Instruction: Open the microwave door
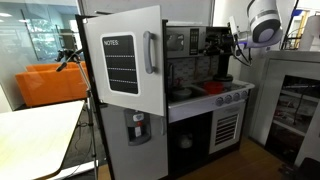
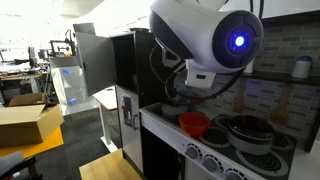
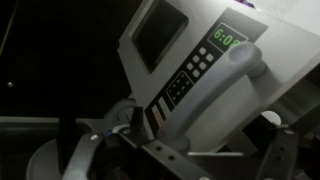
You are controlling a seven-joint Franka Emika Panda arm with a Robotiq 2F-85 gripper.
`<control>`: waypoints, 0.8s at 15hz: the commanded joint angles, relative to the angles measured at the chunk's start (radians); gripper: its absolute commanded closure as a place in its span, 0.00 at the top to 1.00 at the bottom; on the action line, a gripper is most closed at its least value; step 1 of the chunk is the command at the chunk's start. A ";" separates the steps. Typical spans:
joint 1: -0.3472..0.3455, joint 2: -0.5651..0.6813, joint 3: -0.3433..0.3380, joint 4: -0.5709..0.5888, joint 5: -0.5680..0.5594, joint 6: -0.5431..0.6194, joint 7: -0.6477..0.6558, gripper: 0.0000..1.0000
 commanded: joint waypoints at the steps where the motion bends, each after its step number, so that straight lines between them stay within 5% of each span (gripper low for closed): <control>1: -0.017 0.003 0.001 0.014 -0.079 -0.069 0.032 1.00; 12: -0.005 -0.083 -0.015 -0.127 -0.141 -0.064 0.016 1.00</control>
